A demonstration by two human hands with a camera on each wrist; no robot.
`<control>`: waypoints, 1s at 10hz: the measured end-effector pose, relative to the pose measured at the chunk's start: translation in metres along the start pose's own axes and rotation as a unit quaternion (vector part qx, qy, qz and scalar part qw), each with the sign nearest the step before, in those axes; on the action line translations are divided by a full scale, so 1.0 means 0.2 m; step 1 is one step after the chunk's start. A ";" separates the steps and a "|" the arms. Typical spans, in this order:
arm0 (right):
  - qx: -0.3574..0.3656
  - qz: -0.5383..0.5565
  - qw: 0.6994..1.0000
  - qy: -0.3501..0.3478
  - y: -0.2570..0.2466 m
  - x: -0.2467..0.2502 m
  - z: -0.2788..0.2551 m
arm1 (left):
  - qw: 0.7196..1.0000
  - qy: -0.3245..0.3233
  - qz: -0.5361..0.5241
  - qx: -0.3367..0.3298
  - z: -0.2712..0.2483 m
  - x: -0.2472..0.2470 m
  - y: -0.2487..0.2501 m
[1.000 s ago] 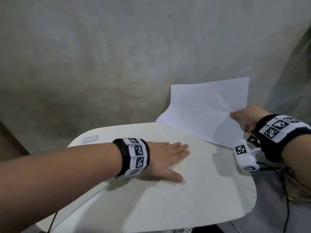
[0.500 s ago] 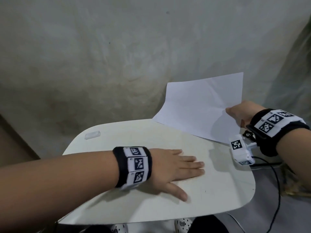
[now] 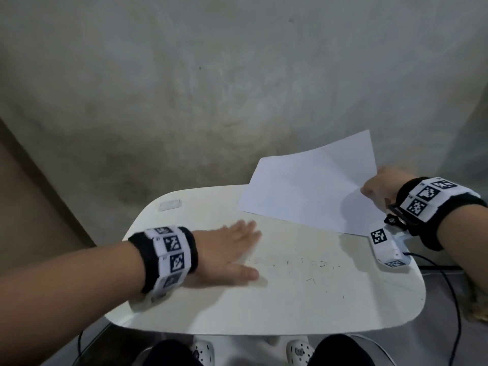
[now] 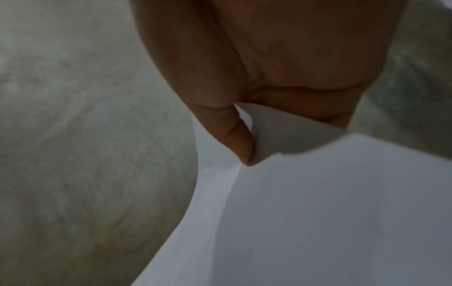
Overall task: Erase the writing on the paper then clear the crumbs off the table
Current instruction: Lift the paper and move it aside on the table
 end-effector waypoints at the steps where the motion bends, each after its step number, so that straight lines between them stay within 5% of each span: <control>1: 0.008 -0.064 0.998 -0.023 -0.05 -0.03 -0.06 | 0.999 0.032 -0.011 -0.020 -0.10 -0.07 -0.09; 2: 0.030 -0.223 0.969 -0.099 -0.08 -0.10 -0.05 | 0.985 0.043 -0.046 0.161 -0.19 -0.11 -0.34; 3: 0.065 -0.261 0.957 -0.111 -0.08 -0.13 -0.04 | 0.971 -0.009 -0.033 0.238 -0.25 -0.20 -0.50; 5: 0.113 -0.378 0.914 -0.092 -0.12 -0.21 0.01 | 0.998 -0.003 -0.015 0.065 -0.23 -0.16 -0.18; 7: 0.078 -0.301 0.947 -0.083 -0.14 -0.08 -0.01 | 0.971 0.051 -0.015 0.234 0.08 0.05 -0.28; 8: 0.068 -0.257 0.963 -0.045 -0.09 0.06 0.05 | 0.978 0.043 -0.009 0.204 0.18 0.12 -0.21; 10: 0.081 -0.243 0.966 -0.036 -0.02 0.09 0.11 | 0.990 0.046 0.095 -0.095 0.09 0.06 0.19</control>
Point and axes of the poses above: each hand's wrist, its own z-axis towards the middle knuckle, its own x-axis out of the back of the hand, y = z × x, the point moved 3 cm from there along z, towards the middle knuckle, and after that the axes turned 12 degrees about x, right-handed, at the moved point
